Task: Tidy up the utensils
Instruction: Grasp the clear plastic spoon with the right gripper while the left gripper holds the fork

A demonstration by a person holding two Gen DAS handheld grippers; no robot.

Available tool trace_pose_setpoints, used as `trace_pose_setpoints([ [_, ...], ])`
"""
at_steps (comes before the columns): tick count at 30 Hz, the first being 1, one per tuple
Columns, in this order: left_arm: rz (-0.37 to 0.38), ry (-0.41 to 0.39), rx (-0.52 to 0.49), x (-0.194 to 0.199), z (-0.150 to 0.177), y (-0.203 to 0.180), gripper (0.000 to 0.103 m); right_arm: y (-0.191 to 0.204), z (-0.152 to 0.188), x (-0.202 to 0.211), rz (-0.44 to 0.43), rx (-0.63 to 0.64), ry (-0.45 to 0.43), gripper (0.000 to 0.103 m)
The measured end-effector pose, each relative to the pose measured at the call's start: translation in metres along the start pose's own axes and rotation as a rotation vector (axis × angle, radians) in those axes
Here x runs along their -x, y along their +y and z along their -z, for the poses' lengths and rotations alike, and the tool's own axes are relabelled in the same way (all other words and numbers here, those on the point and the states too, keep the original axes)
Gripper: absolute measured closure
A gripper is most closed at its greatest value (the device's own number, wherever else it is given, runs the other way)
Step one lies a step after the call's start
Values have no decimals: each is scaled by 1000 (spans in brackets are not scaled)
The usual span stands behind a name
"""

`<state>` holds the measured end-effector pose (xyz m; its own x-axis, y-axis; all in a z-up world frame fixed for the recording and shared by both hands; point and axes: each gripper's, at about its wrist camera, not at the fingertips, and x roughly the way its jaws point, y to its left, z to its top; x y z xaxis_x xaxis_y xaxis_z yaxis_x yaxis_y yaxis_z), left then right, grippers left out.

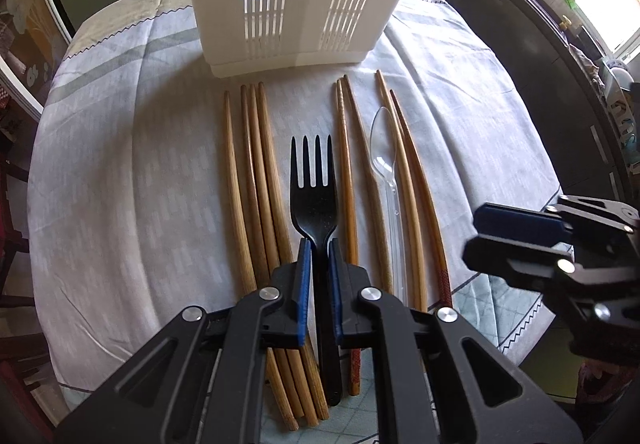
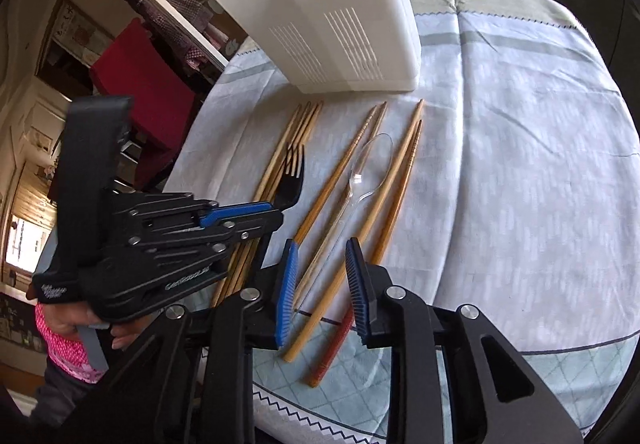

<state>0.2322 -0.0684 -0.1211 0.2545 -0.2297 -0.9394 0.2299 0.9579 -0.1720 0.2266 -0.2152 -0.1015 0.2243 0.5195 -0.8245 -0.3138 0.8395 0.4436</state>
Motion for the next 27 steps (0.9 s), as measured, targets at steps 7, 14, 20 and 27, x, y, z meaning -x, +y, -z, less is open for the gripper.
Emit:
trace_pose_setpoints([
  [7,12,-68,-14,27,4,11,94,-2,-20,-42,42,-91,82,85],
  [14,21,-108,-41,43,15,4,94,-3,-31,-76,93,-150,122,85],
  [20,27,-122,-53,51,24,3,94,0,-40,-88,102,-172,128,89],
  [27,32,-136,-45,57,21,1,94,0,-39,-70,36,-179,56,93],
])
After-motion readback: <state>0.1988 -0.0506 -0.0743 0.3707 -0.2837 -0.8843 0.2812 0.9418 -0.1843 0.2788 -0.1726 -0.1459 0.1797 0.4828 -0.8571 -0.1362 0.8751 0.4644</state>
